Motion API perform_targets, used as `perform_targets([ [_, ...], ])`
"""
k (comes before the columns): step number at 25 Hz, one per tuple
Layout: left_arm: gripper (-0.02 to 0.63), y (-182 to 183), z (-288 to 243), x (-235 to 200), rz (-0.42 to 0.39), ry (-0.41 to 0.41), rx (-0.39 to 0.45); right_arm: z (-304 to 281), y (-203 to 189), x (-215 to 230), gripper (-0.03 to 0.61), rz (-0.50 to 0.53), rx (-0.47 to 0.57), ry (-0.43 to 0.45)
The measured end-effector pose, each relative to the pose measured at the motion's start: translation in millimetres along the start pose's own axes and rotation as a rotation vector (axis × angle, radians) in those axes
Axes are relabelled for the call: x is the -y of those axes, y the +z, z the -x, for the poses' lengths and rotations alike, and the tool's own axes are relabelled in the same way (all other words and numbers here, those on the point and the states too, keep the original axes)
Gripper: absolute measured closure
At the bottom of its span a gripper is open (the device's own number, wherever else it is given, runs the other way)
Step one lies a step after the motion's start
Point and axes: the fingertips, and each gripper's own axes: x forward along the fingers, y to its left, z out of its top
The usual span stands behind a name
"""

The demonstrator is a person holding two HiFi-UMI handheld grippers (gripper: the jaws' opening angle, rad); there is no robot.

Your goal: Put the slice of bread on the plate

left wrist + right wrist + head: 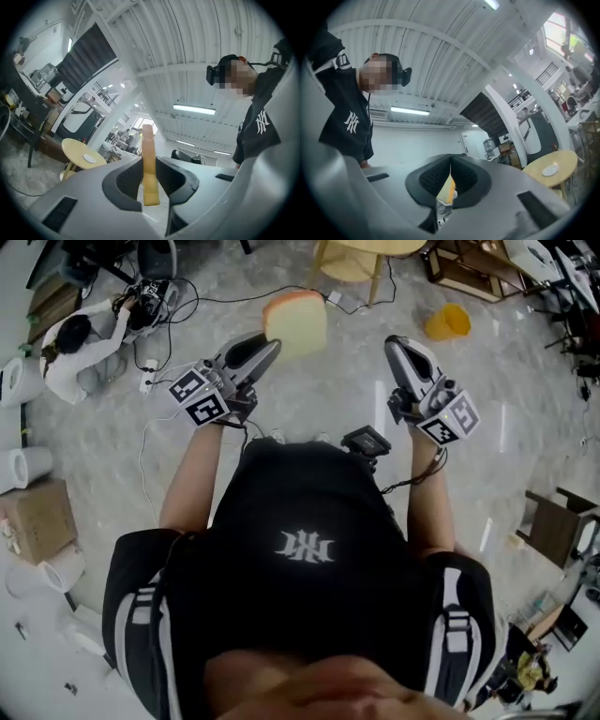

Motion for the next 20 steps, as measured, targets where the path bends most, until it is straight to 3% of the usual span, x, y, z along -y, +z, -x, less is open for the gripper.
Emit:
perform_targets([
  [4,0.517,-3,3,-1,0.021,0.001,-0.005,-4,-11,0,0.574,0.029,-0.073,-0.006],
  [12,0.517,-5,4,-4,0.049,0.002,-0.032,7,-17,22,0.574,0.023,-0.12,-0.096],
  [20,0.517,1,2,-1,0.042,-0.012,-0.029,15,-18,26,0.574,0.052,-0.166,-0.097],
])
